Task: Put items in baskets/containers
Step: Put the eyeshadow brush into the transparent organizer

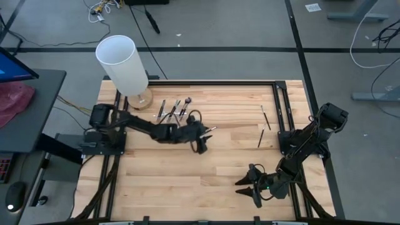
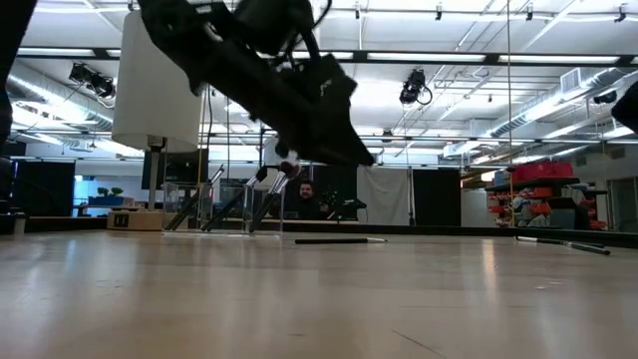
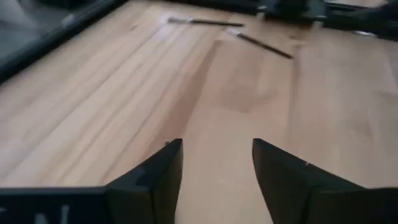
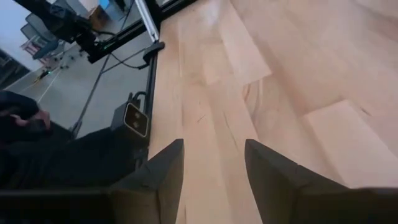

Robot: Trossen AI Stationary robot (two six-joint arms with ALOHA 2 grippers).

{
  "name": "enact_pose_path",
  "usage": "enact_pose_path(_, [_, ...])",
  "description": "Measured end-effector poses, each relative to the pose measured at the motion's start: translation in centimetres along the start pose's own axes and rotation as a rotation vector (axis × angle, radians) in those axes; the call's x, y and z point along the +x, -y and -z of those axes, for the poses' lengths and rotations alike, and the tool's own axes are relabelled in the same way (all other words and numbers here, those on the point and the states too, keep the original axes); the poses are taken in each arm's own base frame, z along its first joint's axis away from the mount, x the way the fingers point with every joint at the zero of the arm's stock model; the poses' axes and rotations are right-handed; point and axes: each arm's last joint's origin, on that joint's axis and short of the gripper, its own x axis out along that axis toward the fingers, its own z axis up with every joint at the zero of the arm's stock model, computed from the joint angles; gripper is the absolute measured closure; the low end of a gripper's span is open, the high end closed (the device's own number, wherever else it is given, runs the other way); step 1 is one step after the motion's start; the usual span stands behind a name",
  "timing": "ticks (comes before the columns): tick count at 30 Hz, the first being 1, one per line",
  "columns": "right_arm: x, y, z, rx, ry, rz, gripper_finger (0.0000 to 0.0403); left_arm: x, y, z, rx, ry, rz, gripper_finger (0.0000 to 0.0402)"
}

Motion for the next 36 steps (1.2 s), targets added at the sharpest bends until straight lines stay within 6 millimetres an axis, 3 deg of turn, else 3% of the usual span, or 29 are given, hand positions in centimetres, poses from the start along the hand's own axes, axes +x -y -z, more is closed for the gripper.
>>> enact_pose_path(8, [0.3,0.2,-0.4,-0.016,0.018,0.015,0.0231,3.4,-3.0,2.1,-0.062,-0.079,-0.034,0.0210])
enact_pose_path(17, [0.6,0.6,-0.7,-0.019,0.031,0.034,0.0231,5.2,-3.4,4.5,-0.045,-0.128,-0.038,0.0241])
enact_pose_path(31, [0.6,0.5,-0.8,-0.025,0.033,0.032,0.0231,7.3,-3.7,7.0,-0.067,-0.075,-0.072,0.0243])
enact_pose_path(36, [0.6,0.5,-0.8,-0.030,0.036,0.027,0.0231,7.4,-3.7,7.4,-0.050,-0.113,-0.045,0.0284])
